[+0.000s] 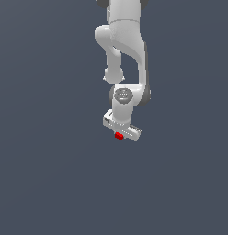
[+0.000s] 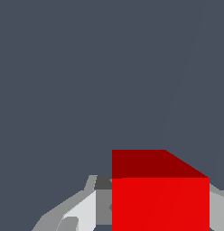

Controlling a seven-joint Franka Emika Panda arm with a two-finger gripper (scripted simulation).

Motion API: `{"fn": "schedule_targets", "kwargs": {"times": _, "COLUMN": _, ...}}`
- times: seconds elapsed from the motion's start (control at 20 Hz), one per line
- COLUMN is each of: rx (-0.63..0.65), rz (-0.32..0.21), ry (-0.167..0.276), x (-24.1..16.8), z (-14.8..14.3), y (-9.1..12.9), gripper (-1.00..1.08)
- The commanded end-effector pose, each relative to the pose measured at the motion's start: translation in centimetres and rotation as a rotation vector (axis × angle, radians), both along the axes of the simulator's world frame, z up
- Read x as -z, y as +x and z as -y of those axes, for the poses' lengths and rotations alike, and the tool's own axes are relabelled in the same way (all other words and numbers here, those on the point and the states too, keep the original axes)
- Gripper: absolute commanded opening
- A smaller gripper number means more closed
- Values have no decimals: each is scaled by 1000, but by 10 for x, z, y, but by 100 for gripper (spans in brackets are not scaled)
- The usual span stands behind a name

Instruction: Pick up the red cube and move it to a goal position.

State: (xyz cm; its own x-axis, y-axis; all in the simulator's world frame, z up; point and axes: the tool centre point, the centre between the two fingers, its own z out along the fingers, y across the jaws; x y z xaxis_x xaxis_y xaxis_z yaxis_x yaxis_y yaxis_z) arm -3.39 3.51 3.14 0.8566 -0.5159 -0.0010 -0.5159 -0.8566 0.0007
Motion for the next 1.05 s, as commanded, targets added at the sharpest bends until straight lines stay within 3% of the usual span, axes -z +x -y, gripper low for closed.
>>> {"fn": "schedule_targets", "kwargs": {"times": 0.0, "rx": 1, "rz": 1, "ry": 1, "x": -9, "z": 11, "y": -3, "gripper": -100}}
{"fn": "schedule_targets", "kwargs": {"times": 0.6, "rx": 2, "rz": 1, "ry": 1, "x": -71, "z": 90, "y": -28, "gripper": -100}}
{"fn": "schedule_targets", "kwargs": {"times": 1.0, "rx": 2, "rz": 1, "ry": 0, "x": -86, "z": 110, "y": -32, "gripper": -100}}
